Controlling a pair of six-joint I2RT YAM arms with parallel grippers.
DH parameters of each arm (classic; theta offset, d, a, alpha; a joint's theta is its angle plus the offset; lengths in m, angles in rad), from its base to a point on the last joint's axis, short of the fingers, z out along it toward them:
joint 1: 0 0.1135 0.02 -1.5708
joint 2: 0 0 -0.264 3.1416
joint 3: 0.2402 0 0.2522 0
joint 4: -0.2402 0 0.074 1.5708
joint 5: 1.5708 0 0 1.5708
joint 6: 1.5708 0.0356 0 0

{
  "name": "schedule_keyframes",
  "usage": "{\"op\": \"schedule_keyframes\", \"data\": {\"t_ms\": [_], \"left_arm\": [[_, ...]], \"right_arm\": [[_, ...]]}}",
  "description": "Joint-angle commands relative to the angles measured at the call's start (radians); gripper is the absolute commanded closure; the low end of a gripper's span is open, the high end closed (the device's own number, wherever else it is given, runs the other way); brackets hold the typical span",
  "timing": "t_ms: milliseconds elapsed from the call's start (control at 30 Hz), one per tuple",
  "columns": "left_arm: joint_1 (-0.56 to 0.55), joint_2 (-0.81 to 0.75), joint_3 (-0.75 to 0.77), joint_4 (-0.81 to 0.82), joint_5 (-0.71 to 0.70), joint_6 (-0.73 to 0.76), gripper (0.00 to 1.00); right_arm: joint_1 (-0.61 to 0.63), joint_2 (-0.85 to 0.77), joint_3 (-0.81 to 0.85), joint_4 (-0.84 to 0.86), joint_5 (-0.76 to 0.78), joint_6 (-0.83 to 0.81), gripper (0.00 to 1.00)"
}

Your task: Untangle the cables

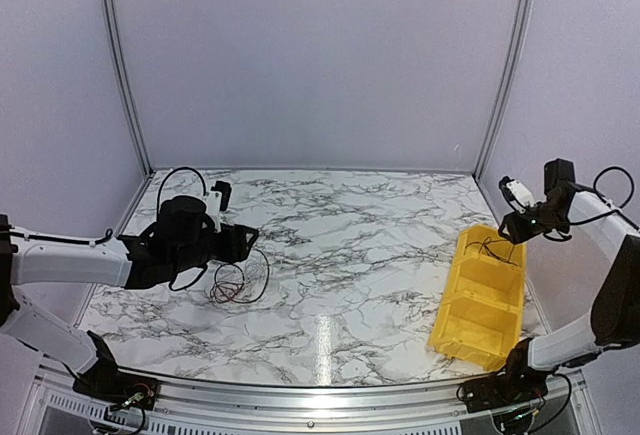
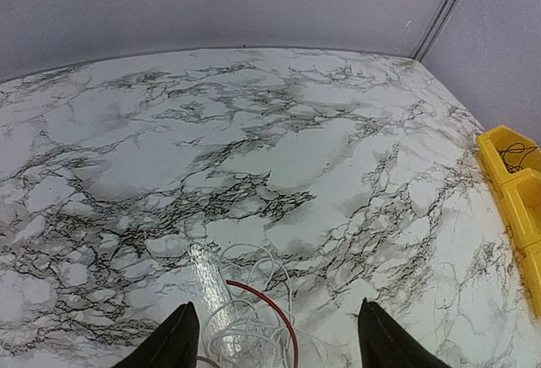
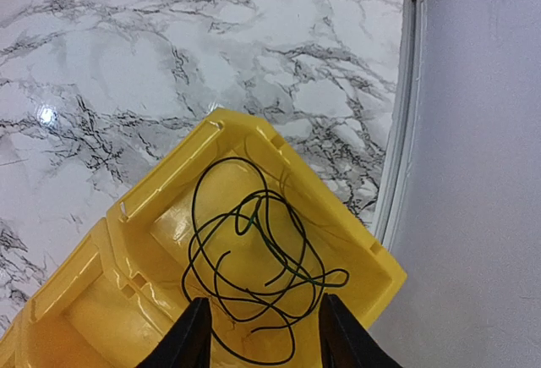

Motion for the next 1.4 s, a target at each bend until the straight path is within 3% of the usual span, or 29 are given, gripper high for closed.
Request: {"op": "schedule_keyframes", "data": {"t_ms": [0,133,267,400,667,867,1000,1200,1367], "left_arm": [[0.0,-0.047,-0.029,-0.03,-0.031,-0.034,0.32],[0.0,-0.05,-0.046,-0.071,-0.026,-0.049,0.32],[-0.001,-0.042,-0.054,-0.12,-0.015,-0.073,0.32],[0.0,-0.015,-0.017,-0.241,-0.024,-0.086,0.33],[0.005,0.048,0.024,-0.341,-0.041,-0.11,0.33],[0.052,0.083,0.102,-0.496,-0.105,-0.154,0.41],[0.105,0.068,0.111,-0.538,-0.049,-0.136,0.47],[0.127,0.111,0.122,-0.563,0.064,-0.093,0.59],[0.138,0.17,0.145,-0.592,0.069,-0.094,0.68]], "right_arm": [[0.003,-0.069,0.063,-0.07,-0.012,0.015,0.55],[0.054,-0.093,0.083,-0.067,-0.081,0.029,0.56],[0.193,-0.087,0.099,-0.009,-0.245,0.044,0.65],[0.307,0.025,0.176,0.001,-0.359,0.036,0.7],[0.646,0.312,0.343,0.051,-0.337,0.015,0.71],[0.822,0.508,0.513,0.028,-0.403,0.011,0.73],[0.899,0.596,0.59,-0.002,-0.453,-0.004,0.76],[0.919,0.672,0.618,-0.032,-0.597,0.025,0.78],[0.947,0.68,0.609,-0.058,-0.567,-0.011,0.81]]}}
